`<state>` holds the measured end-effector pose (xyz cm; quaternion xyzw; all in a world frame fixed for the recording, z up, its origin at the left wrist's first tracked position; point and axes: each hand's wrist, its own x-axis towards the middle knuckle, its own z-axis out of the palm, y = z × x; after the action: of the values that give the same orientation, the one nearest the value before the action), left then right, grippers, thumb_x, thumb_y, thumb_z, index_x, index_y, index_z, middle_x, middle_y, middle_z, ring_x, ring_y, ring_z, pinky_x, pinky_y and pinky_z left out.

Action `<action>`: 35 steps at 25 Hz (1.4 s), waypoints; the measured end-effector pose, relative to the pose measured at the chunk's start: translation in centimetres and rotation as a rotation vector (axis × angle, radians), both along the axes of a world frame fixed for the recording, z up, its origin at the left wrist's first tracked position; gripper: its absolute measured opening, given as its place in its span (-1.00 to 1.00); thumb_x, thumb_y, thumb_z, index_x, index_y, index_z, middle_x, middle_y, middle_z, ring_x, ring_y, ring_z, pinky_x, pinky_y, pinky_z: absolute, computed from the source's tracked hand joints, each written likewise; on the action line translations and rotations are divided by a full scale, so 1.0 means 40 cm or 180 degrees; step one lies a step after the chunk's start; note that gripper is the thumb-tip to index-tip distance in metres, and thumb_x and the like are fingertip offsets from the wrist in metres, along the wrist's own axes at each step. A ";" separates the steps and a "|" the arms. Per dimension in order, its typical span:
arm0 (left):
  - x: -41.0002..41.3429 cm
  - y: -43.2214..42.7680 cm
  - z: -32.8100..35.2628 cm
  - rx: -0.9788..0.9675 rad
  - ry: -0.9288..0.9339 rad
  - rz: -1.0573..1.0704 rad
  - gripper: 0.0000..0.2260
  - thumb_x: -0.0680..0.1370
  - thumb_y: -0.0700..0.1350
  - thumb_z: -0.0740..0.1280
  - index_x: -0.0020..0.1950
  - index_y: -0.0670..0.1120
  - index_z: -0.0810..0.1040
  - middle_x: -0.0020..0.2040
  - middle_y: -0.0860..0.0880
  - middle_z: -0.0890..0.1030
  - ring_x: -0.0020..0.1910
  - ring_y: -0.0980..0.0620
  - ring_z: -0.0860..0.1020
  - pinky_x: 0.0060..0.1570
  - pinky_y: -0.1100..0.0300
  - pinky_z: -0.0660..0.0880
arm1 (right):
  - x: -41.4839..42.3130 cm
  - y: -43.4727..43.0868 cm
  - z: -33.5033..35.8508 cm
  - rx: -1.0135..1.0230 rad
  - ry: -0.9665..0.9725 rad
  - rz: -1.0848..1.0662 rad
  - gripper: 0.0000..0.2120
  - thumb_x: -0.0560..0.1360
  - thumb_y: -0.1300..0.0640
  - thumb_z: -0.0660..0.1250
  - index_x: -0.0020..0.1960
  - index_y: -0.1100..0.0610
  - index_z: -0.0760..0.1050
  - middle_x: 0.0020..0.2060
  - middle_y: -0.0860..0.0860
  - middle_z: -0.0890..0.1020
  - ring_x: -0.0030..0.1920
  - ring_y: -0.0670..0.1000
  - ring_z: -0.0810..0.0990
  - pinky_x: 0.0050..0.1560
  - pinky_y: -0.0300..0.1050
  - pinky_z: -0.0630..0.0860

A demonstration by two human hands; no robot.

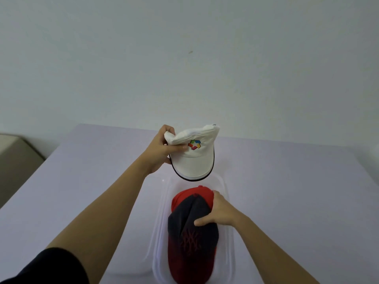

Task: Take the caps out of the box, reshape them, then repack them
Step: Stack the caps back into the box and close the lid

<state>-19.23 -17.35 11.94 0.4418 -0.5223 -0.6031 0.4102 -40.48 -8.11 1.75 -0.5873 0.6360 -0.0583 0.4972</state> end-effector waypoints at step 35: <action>-0.046 0.015 -0.229 0.0444 -0.1565 -0.1090 -0.68 0.44 0.07 0.44 0.03 -0.01 0.38 -0.08 -0.04 0.48 -0.12 -0.01 0.48 -0.25 0.06 0.43 | -0.094 -0.084 0.002 -0.1850 0.2124 0.0261 -0.69 0.61 -0.08 0.02 0.20 0.07 0.38 0.09 -0.01 0.54 0.06 0.07 0.48 0.06 -0.05 0.36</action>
<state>-21.08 -16.76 2.76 0.5071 -0.6301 -0.5729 0.1325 -44.24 -11.49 1.84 -0.7141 0.6950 -0.0221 0.0809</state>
